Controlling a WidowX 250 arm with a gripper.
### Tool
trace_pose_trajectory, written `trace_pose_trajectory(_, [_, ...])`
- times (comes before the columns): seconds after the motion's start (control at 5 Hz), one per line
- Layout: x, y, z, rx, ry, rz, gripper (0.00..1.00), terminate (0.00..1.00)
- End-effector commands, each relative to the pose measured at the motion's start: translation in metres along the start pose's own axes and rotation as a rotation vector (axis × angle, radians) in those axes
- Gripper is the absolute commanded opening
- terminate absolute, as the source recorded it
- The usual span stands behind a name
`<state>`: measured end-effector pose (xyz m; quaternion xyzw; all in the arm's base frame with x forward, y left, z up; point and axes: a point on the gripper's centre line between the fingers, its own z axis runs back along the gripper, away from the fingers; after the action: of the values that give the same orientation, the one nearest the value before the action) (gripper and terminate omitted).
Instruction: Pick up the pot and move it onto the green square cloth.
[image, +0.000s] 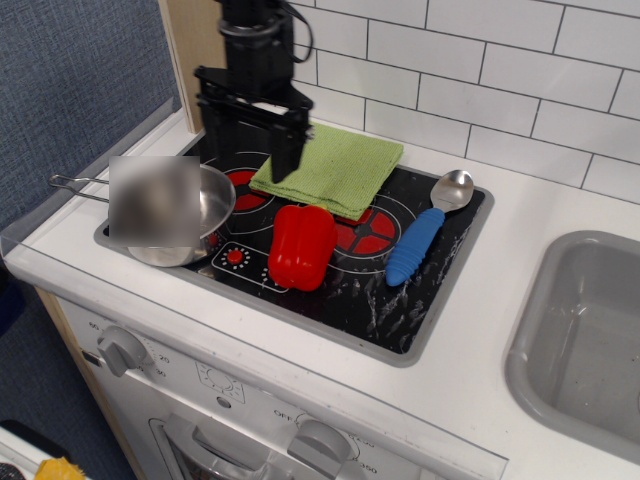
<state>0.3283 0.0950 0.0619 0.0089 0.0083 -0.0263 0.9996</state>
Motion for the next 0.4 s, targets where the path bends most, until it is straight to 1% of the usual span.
trace_pose_trajectory(0.0, [-0.017,0.022,0.005,-0.001,-0.072,0.000,1.00,0.00])
trace_pose_trajectory(0.2, [-0.018,0.012,-0.011,-0.018,-0.034,-0.030,1.00,0.00])
